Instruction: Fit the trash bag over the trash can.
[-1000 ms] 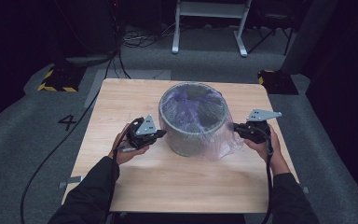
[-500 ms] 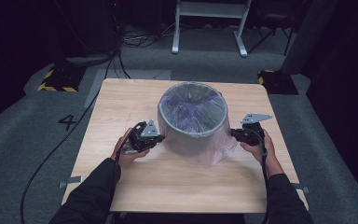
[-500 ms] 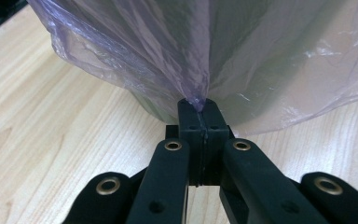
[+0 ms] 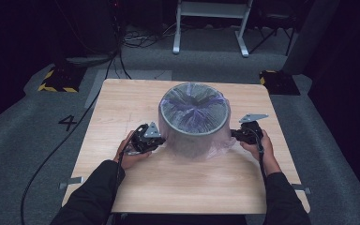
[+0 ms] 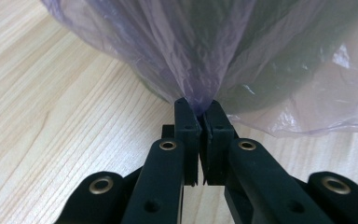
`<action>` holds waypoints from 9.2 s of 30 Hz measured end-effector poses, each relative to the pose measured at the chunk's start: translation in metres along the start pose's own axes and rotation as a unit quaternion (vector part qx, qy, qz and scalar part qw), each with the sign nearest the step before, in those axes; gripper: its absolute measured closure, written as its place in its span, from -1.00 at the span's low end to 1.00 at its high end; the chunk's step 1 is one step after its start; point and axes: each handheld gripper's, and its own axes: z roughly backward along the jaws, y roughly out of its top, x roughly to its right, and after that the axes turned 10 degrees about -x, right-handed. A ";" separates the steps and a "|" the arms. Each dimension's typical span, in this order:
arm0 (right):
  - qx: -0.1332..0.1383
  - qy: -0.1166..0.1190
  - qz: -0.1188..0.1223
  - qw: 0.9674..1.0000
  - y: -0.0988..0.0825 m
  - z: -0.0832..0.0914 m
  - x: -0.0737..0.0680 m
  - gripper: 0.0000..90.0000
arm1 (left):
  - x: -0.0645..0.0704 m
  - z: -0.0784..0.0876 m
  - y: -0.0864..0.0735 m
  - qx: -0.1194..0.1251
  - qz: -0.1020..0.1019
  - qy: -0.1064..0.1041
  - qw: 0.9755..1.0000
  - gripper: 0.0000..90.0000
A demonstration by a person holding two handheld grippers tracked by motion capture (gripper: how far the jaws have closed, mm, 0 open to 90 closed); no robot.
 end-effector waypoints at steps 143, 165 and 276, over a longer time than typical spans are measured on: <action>0.074 0.005 0.107 0.992 0.149 0.061 -0.084 -0.63 | 0.037 0.033 -0.077 -0.019 0.058 -0.025 0.998 -0.63; -0.042 -0.040 0.175 0.983 0.154 0.044 -0.097 -0.59 | 0.037 0.033 -0.077 -0.019 0.058 -0.026 0.998 -0.63; 0.059 -0.010 0.113 0.992 0.112 0.113 -0.076 -0.60 | 0.037 0.033 -0.077 -0.019 0.060 -0.025 0.998 -0.63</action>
